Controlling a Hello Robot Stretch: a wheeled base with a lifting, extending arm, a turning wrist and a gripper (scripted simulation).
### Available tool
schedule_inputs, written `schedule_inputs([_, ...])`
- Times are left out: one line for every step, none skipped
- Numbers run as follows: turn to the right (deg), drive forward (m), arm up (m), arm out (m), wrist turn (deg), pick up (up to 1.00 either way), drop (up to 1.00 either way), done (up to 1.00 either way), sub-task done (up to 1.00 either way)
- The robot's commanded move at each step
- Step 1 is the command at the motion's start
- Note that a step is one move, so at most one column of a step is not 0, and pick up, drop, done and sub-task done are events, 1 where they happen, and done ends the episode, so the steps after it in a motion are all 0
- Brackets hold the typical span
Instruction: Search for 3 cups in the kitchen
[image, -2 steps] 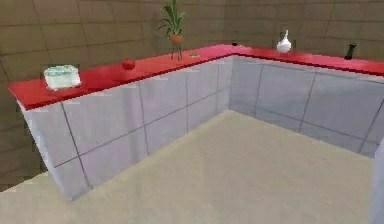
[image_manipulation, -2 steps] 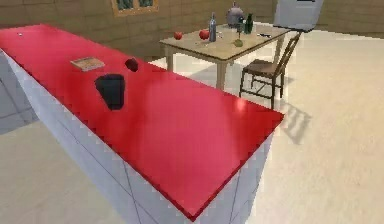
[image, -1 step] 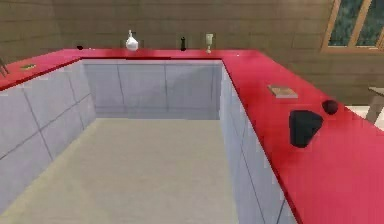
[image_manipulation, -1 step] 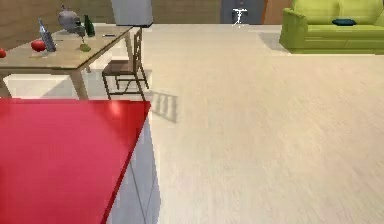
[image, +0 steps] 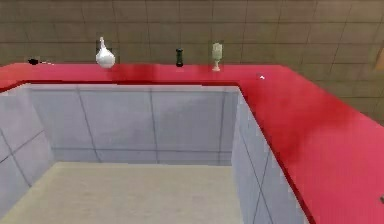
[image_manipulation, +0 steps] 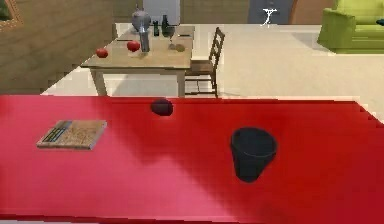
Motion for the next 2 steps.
schedule_inputs([0.0, 1.0, 0.0, 0.0, 0.0, 0.0, 0.0, 0.0, 0.0])
schedule_inputs([18.0, 0.0, 0.0, 0.0, 0.0, 0.0, 0.0, 0.0, 0.0])
